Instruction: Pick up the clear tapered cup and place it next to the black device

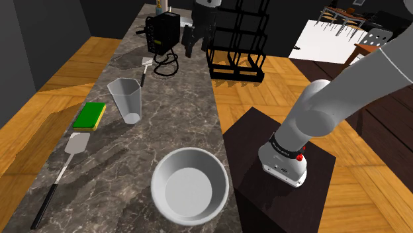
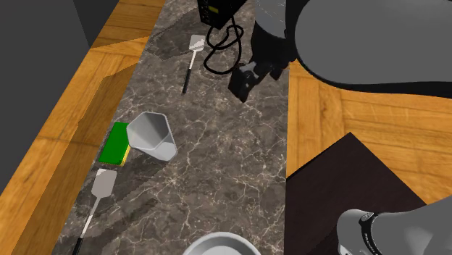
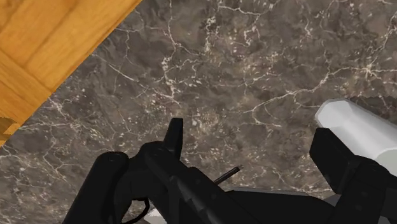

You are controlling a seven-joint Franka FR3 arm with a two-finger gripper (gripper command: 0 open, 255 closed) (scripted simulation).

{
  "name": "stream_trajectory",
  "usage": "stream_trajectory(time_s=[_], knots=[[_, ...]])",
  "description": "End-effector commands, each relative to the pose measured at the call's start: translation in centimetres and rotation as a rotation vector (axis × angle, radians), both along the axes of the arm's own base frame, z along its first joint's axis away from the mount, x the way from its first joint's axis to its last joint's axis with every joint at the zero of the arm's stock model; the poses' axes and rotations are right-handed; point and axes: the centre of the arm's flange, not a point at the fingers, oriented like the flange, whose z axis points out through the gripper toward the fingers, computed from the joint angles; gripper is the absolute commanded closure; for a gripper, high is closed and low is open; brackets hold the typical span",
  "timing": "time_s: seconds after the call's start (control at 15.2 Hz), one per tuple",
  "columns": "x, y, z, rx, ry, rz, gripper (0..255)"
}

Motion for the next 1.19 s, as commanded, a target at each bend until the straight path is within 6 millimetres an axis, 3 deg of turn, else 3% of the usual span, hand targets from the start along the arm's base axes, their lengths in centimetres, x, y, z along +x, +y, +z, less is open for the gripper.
stream_trajectory(time_s=[0.0,1.12], knots=[[1.6,1.5,-1.0,0.012,0.005,0.001,0],[12.6,17.6,-9.6,0.102,0.054,0.014,0]])
